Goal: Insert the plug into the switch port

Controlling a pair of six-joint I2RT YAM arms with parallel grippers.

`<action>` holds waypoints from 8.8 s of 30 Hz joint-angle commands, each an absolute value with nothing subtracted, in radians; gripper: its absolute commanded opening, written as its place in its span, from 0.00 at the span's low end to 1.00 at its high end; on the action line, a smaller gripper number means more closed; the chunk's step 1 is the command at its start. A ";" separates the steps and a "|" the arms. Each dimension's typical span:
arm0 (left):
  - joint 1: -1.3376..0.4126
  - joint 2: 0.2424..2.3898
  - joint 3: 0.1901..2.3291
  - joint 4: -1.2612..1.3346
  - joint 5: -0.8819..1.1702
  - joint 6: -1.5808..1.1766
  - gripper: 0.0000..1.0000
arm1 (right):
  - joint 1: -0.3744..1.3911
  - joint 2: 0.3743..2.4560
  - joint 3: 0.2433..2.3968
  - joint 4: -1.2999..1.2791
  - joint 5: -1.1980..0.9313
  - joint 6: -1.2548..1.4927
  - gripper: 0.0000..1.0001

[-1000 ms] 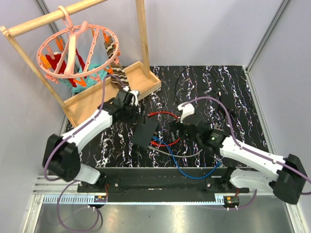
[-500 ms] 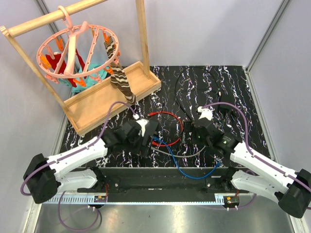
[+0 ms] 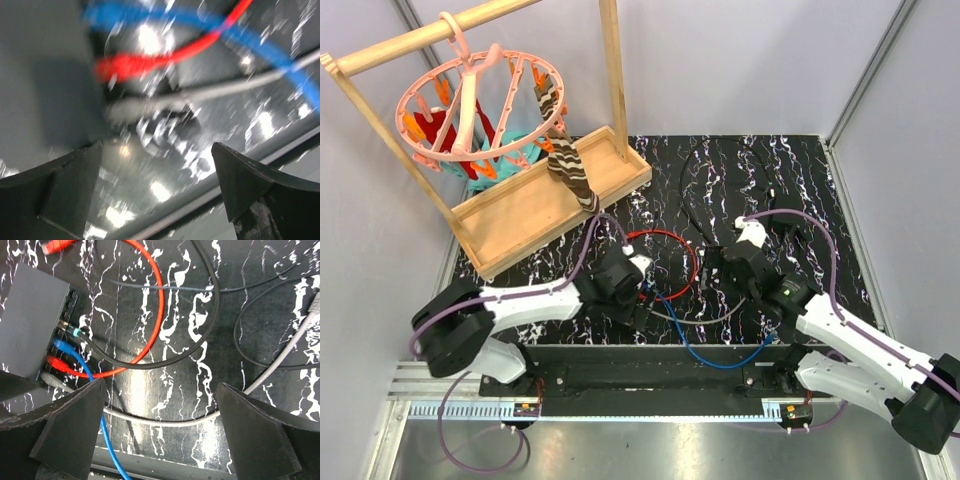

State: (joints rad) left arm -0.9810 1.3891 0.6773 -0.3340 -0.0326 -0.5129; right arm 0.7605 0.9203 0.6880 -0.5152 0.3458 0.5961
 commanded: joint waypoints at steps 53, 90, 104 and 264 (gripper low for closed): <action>-0.459 0.973 0.769 -0.351 -0.411 -0.137 0.99 | -0.077 1.835 1.186 -0.397 -0.065 0.368 0.48; -0.440 1.006 0.802 -0.379 -0.298 -0.242 0.99 | -0.006 1.363 1.155 -0.512 0.144 0.344 0.00; -0.437 1.074 0.821 -0.341 -0.321 -0.212 0.99 | -0.144 1.140 0.897 -0.515 0.069 0.342 0.62; -0.655 1.219 0.976 -0.196 0.201 -0.393 0.00 | -0.089 1.893 1.367 -0.577 -0.042 -0.198 1.00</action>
